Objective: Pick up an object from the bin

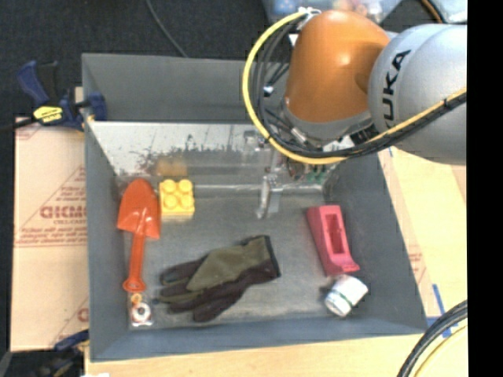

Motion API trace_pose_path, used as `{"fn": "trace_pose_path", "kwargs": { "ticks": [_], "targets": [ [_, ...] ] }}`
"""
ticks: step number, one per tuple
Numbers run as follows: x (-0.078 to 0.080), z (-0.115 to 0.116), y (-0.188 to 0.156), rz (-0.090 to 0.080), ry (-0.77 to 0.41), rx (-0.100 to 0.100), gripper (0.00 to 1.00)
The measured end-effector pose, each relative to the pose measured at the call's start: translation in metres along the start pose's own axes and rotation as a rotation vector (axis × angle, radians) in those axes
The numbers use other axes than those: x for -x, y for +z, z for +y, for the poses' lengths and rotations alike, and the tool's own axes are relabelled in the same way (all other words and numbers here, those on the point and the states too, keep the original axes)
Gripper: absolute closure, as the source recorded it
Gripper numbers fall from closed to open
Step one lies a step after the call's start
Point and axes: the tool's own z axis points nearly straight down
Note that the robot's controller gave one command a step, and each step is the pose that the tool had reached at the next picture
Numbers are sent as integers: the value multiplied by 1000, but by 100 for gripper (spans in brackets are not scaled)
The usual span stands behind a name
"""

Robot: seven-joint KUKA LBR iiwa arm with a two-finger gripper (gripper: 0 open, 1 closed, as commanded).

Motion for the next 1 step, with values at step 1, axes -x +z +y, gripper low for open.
{"fn": "trace_pose_path", "kwargs": {
  "ticks": [1],
  "targets": [
    [10,6,-7,-11,-4,-1,0]
  ]
}}
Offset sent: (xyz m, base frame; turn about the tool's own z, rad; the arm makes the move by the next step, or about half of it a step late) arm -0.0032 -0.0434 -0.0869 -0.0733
